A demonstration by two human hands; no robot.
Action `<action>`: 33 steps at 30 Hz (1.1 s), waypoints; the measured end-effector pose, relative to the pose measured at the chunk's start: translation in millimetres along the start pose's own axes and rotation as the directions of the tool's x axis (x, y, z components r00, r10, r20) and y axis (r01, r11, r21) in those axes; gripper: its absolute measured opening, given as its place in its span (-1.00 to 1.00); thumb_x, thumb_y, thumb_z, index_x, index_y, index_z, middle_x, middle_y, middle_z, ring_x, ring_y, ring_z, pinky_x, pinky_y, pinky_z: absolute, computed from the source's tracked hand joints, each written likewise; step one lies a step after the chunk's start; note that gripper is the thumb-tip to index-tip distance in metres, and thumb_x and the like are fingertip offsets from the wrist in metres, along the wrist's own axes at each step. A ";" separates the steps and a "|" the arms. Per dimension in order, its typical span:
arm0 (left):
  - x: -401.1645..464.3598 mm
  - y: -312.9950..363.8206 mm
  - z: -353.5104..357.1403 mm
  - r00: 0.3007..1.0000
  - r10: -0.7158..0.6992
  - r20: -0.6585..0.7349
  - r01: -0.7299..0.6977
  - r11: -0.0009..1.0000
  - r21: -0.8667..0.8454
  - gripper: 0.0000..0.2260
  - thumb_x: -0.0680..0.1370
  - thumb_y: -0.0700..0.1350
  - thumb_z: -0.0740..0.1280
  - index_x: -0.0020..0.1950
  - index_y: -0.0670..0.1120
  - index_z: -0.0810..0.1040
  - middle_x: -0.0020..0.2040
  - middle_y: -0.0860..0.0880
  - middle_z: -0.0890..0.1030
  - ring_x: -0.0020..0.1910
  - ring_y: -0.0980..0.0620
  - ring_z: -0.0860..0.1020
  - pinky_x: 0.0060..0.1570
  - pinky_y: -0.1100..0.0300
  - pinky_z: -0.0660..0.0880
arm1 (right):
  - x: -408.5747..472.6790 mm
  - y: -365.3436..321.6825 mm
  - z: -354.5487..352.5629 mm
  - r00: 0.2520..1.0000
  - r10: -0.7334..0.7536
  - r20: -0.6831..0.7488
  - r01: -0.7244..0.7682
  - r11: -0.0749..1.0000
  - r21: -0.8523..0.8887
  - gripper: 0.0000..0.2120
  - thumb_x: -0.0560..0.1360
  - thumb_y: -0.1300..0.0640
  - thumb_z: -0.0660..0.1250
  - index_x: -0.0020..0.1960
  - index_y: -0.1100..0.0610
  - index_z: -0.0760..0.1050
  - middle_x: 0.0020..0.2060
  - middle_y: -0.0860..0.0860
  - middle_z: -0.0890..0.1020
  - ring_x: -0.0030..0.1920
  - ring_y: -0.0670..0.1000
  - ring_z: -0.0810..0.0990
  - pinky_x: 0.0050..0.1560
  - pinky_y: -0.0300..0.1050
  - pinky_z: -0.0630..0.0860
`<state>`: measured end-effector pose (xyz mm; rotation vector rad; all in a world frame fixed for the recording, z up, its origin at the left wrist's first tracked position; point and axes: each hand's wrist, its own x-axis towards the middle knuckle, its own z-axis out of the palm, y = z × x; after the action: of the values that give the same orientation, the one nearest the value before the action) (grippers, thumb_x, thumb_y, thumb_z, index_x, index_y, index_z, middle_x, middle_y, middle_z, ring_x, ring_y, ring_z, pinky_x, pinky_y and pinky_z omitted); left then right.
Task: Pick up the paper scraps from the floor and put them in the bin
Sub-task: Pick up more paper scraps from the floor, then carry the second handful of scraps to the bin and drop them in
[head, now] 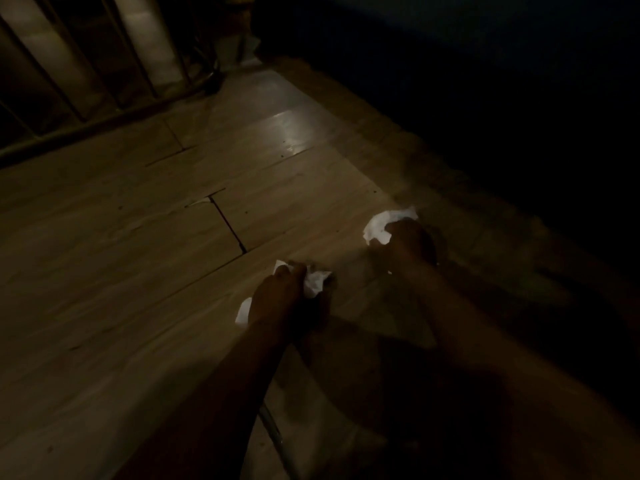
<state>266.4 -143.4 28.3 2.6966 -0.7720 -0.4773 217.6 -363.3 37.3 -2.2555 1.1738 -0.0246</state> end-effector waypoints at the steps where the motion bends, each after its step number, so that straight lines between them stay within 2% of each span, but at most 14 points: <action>1: 7.1 1.0 -3.8 0.998 -0.021 0.066 0.022 1.000 -0.007 -0.63 0.55 0.22 0.24 0.27 0.08 0.48 0.30 -0.09 0.49 0.17 -0.06 0.54 0.17 0.00 0.50 | -3.4 4.8 -4.7 0.998 0.033 -0.045 -0.032 0.999 0.011 -0.56 0.43 -0.06 0.36 0.21 0.17 0.50 0.17 0.16 0.59 0.15 0.21 0.57 0.15 0.11 0.52; 3: 16.9 5.1 -12.7 0.989 -0.034 0.142 0.038 0.999 -0.026 -0.64 0.55 0.20 0.26 0.19 0.00 0.57 0.22 -0.12 0.57 0.17 -0.11 0.55 0.16 0.02 0.48 | -17.2 12.5 -19.5 0.993 0.091 -0.078 -0.080 0.988 0.131 -0.65 0.42 -0.06 0.37 0.10 0.15 0.53 0.00 0.14 0.66 -0.03 0.17 0.66 0.00 0.12 0.62; 5: 18.6 16.0 -20.8 0.996 0.029 0.087 -0.027 0.999 -0.020 -0.69 0.53 0.22 0.28 -0.10 0.00 0.61 -0.10 -0.07 0.62 -0.04 -0.10 0.61 -0.08 0.10 0.51 | -30.5 20.2 -40.0 0.993 0.022 -0.112 0.013 0.953 0.304 -0.82 0.42 -0.04 0.36 -0.21 0.08 0.55 -0.29 0.00 0.68 -0.26 0.01 0.68 -0.19 0.00 0.66; 6: 17.5 26.0 -24.9 0.996 0.088 0.032 -0.088 0.996 0.003 -0.67 0.53 0.21 0.27 -0.21 -0.01 0.58 -0.24 -0.03 0.59 -0.18 -0.08 0.61 -0.23 0.16 0.48 | -35.9 24.1 -51.8 0.992 0.008 -0.124 0.038 0.932 0.360 -0.80 0.43 -0.01 0.36 -0.30 0.08 0.55 -0.37 -0.05 0.66 -0.31 -0.03 0.66 -0.29 -0.07 0.64; 8: 12.0 56.0 -32.8 0.985 0.159 -0.067 -0.159 0.987 0.000 -0.65 0.50 0.20 0.30 -0.30 -0.04 0.53 -0.37 0.00 0.54 -0.35 -0.04 0.57 -0.37 0.19 0.44 | -50.1 32.8 -76.7 0.985 0.018 -0.173 0.062 0.891 0.449 -0.90 0.45 0.08 0.37 -0.23 0.06 0.55 -0.29 -0.08 0.63 -0.24 -0.04 0.63 -0.40 -0.23 0.48; 9: 6.9 76.1 -39.2 0.979 0.177 -0.098 -0.181 0.983 -0.025 -0.66 0.48 0.19 0.33 -0.33 -0.04 0.50 -0.39 0.00 0.53 -0.38 -0.01 0.54 -0.38 0.19 0.44 | -56.0 36.9 -88.6 0.979 0.011 -0.203 0.089 0.876 0.475 -0.92 0.46 0.12 0.37 -0.06 0.10 0.54 -0.17 -0.07 0.59 -0.15 -0.03 0.59 -0.39 -0.28 0.41; 11: -2.5 118.7 -51.6 0.961 0.232 -0.153 -0.244 0.967 -0.069 -0.68 0.47 0.18 0.34 -0.33 -0.02 0.49 -0.37 0.01 0.53 -0.37 0.02 0.52 -0.36 0.20 0.40 | -67.9 43.1 -115.4 0.971 -0.008 -0.239 0.129 0.859 0.495 -0.70 0.48 0.11 0.35 0.21 0.07 0.46 0.02 -0.05 0.53 -0.02 -0.06 0.51 -0.31 -0.34 0.34; 12: -8.0 142.0 -57.0 0.950 0.268 -0.158 -0.285 0.954 -0.095 -0.69 0.48 0.18 0.33 -0.31 -0.02 0.51 -0.35 0.02 0.54 -0.35 0.03 0.53 -0.36 0.20 0.38 | -70.8 48.6 -127.6 0.964 -0.025 -0.263 0.149 0.873 0.464 -0.73 0.50 0.06 0.32 0.20 0.02 0.47 0.05 -0.06 0.54 0.01 -0.07 0.52 -0.26 -0.33 0.35; 14: -17.2 189.4 -65.3 0.922 0.358 -0.145 -0.377 0.916 -0.136 -0.71 0.50 0.17 0.32 -0.25 -0.02 0.53 -0.31 0.05 0.56 -0.33 0.10 0.51 -0.39 0.21 0.33 | -81.3 60.4 -155.0 0.951 -0.018 -0.309 0.145 0.908 0.393 -0.85 0.53 -0.07 0.25 -0.07 -0.03 0.53 -0.07 -0.04 0.63 -0.06 -0.03 0.60 -0.20 -0.20 0.47; 17: -26.2 264.4 -71.9 0.855 0.508 -0.102 -0.518 0.847 -0.122 -0.77 0.53 0.14 0.33 -0.17 0.00 0.55 -0.25 0.08 0.55 -0.30 0.13 0.48 -0.31 0.19 0.36 | -99.4 85.3 -204.6 0.902 0.096 -0.420 0.067 0.931 0.358 -0.74 0.49 -0.16 0.30 -0.27 -0.03 0.46 -0.26 -0.03 0.61 -0.17 0.03 0.62 -0.11 -0.02 0.58; 22: -61.6 408.9 -65.1 0.763 0.647 0.006 -0.632 0.747 -0.206 -0.67 0.54 0.22 0.28 -0.11 -0.04 0.57 -0.16 -0.03 0.62 -0.18 0.02 0.59 -0.18 0.09 0.53 | -164.2 162.8 -308.7 0.774 0.248 -0.583 -0.120 0.961 0.248 -0.72 0.42 -0.20 0.37 -0.29 -0.06 0.39 -0.22 -0.01 0.61 -0.20 0.02 0.62 -0.15 -0.02 0.59; 26: -151.9 505.8 -58.9 0.603 0.793 0.080 -0.772 0.606 -0.190 -0.66 0.54 0.22 0.26 0.03 -0.03 0.56 -0.07 -0.05 0.62 -0.10 -0.03 0.59 0.02 -0.02 0.55 | -251.9 224.7 -379.1 0.622 0.375 -0.687 -0.270 0.927 0.261 -0.86 0.47 -0.05 0.35 -0.15 0.02 0.50 -0.19 -0.03 0.58 -0.17 0.00 0.59 -0.20 -0.07 0.55; 29: -215.1 543.9 -58.5 0.458 0.887 0.056 -0.849 0.456 -0.269 -0.64 0.54 0.26 0.22 0.05 -0.01 0.56 -0.07 0.01 0.61 -0.10 0.01 0.57 -0.09 0.09 0.51 | -304.0 252.8 -414.5 0.466 0.400 -0.789 -0.257 0.914 0.312 -0.77 0.51 -0.07 0.26 -0.21 0.06 0.53 -0.27 -0.02 0.61 -0.25 0.01 0.63 -0.31 -0.09 0.58; 33: -270.2 582.3 -58.6 0.300 0.954 0.008 -0.935 0.295 -0.198 -0.79 0.52 0.19 0.28 -0.10 0.07 0.47 -0.13 0.03 0.60 -0.20 0.05 0.56 -0.22 0.11 0.51 | -361.8 283.5 -452.9 0.240 0.399 -0.885 -0.202 0.912 0.356 -0.66 0.53 -0.13 0.19 -0.28 0.05 0.53 -0.35 -0.03 0.62 -0.33 -0.04 0.61 -0.38 -0.17 0.51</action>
<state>-191.6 -456.2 356.7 1.5406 -2.0541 -0.3375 -338.8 -437.4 355.7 -1.6757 2.0759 -1.4789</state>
